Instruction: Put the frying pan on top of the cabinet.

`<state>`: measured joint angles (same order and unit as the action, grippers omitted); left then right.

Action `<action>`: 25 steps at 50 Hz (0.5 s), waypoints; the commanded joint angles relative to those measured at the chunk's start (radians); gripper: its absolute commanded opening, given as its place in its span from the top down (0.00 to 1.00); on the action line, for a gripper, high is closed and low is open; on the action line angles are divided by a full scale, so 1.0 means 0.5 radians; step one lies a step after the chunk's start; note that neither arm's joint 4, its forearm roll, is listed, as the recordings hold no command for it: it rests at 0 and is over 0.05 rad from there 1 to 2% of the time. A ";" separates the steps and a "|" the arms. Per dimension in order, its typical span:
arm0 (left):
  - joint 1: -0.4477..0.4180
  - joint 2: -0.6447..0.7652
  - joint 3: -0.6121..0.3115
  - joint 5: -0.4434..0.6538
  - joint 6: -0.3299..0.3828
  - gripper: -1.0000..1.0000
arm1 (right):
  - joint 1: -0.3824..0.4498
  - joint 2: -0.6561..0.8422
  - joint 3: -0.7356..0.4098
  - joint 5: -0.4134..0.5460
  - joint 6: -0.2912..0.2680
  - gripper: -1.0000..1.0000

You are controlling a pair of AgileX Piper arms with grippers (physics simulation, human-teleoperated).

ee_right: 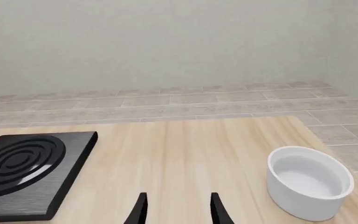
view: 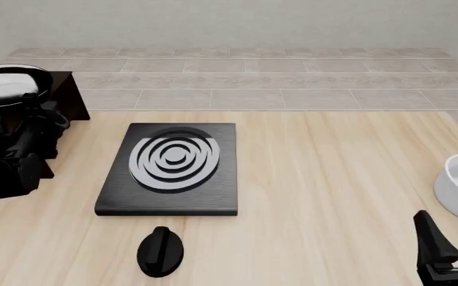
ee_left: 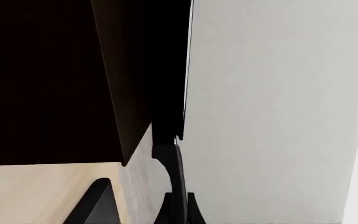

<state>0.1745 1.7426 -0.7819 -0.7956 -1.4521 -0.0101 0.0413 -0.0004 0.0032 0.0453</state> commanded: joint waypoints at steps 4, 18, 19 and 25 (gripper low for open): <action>-0.021 0.023 0.021 -0.049 -0.002 1.00 | 0.004 0.002 0.000 -0.001 -0.006 0.00; -0.013 0.073 0.027 -0.052 0.021 1.00 | 0.008 0.001 0.000 -0.001 -0.011 0.00; -0.014 0.071 0.028 -0.050 0.022 1.00 | 0.009 0.000 0.000 -0.001 -0.011 0.00; -0.014 0.064 0.021 -0.025 0.043 1.00 | 0.010 -0.001 0.000 0.000 -0.013 0.00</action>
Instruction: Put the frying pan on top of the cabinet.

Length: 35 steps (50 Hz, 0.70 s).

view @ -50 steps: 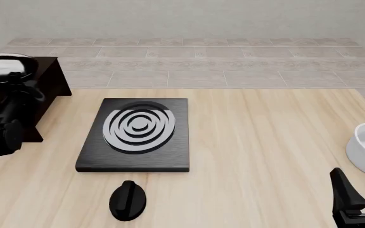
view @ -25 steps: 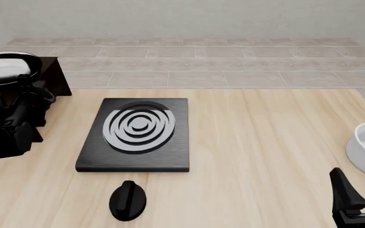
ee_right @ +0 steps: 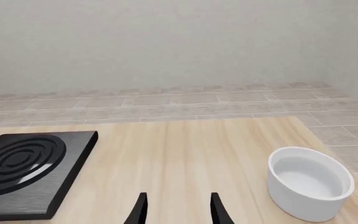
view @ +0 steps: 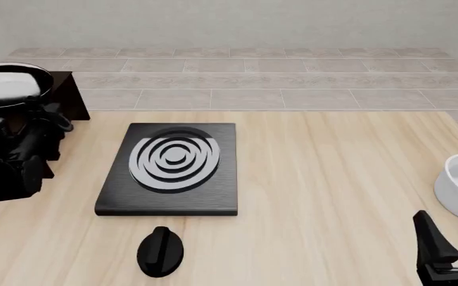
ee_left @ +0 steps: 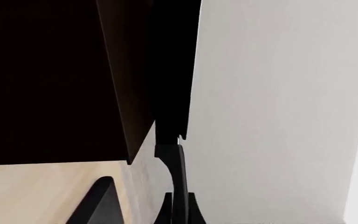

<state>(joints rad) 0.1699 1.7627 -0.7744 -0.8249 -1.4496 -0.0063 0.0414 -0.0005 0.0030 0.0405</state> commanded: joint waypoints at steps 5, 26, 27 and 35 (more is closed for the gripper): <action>-0.005 0.010 0.010 0.046 0.050 0.00 | 0.004 -0.001 0.000 0.000 -0.008 0.00; -0.010 -0.177 0.103 0.093 0.114 0.00 | 0.009 0.001 0.000 -0.001 -0.012 0.00; -0.015 -0.194 0.119 0.088 0.115 0.00 | 0.009 0.001 0.000 -0.001 -0.011 0.00; 0.008 -0.344 0.230 0.092 0.146 0.00 | 0.011 -0.003 0.000 0.001 -0.010 0.00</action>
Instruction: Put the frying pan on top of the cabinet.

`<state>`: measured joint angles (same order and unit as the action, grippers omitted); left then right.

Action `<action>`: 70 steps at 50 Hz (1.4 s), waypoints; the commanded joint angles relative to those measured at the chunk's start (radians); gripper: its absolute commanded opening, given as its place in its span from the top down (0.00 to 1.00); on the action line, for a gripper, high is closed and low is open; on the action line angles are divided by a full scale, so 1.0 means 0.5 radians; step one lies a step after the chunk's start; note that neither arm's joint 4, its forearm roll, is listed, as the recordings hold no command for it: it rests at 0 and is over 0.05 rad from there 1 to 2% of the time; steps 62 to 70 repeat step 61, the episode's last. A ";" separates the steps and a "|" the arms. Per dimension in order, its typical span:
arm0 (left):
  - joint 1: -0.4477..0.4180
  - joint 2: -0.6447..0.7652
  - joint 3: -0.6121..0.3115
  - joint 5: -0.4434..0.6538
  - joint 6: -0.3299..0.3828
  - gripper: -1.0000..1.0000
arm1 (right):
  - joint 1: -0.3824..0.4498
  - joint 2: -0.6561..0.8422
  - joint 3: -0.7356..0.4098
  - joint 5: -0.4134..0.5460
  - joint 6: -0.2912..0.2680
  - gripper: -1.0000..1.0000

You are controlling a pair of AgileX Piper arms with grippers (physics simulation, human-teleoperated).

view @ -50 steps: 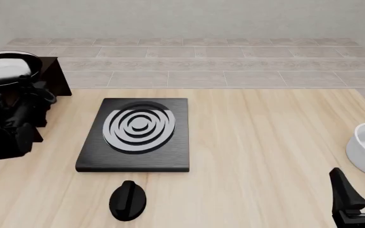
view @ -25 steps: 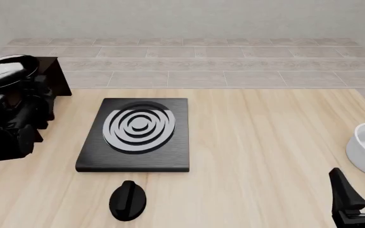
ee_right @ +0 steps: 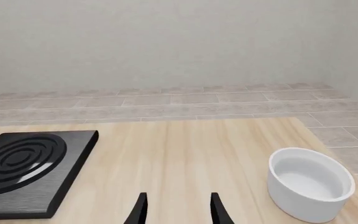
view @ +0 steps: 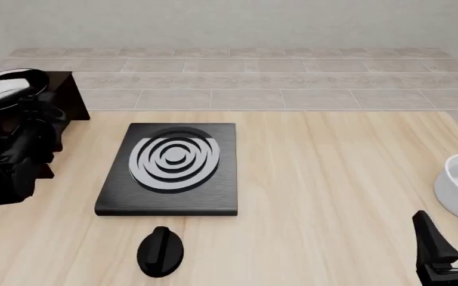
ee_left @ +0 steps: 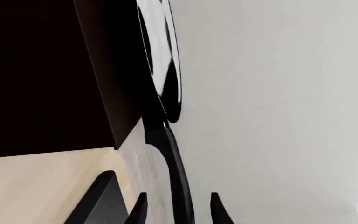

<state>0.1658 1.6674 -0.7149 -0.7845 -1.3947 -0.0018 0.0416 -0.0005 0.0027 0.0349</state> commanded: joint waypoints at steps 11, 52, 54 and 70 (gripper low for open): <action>0.038 -0.332 0.298 0.029 0.071 0.00 | 0.006 -0.020 0.000 0.011 0.005 0.00; 0.143 -2.211 1.426 1.071 0.490 0.00 | 0.001 0.074 -0.027 -0.087 0.019 0.00; 0.118 -2.412 1.417 1.271 0.547 0.00 | 0.002 0.099 -0.100 -0.039 0.018 0.00; 0.078 -3.181 1.320 2.078 0.680 0.00 | 0.011 0.114 -0.087 -0.061 0.026 0.00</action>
